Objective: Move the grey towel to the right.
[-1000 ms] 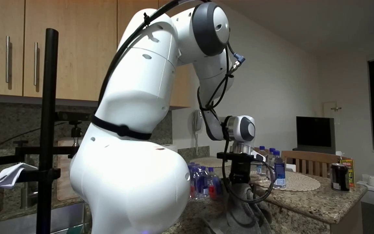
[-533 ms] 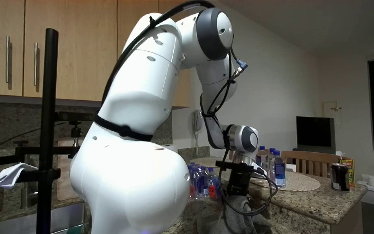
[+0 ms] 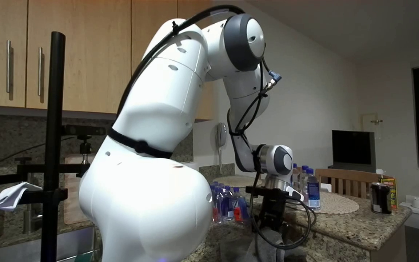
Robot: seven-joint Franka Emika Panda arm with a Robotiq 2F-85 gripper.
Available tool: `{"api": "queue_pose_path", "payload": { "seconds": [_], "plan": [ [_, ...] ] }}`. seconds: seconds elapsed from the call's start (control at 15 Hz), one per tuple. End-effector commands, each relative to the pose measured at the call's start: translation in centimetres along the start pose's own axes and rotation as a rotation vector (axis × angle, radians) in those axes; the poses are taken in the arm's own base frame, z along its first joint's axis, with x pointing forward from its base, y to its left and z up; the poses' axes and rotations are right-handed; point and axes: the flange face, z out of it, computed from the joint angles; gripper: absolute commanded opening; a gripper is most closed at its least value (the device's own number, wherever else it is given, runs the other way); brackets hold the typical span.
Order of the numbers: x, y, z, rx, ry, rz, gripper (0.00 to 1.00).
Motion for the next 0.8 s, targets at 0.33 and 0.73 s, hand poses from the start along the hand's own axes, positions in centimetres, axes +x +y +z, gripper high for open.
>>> {"api": "queue_pose_path", "payload": {
  "seconds": [0.33, 0.73],
  "plan": [
    [-1.0, 1.3, -5.0, -0.136, 0.188, 0.031, 1.0],
    [-2.6, 0.5, -9.1, -0.21, 0.296, 0.01, 1.0]
  ]
}}
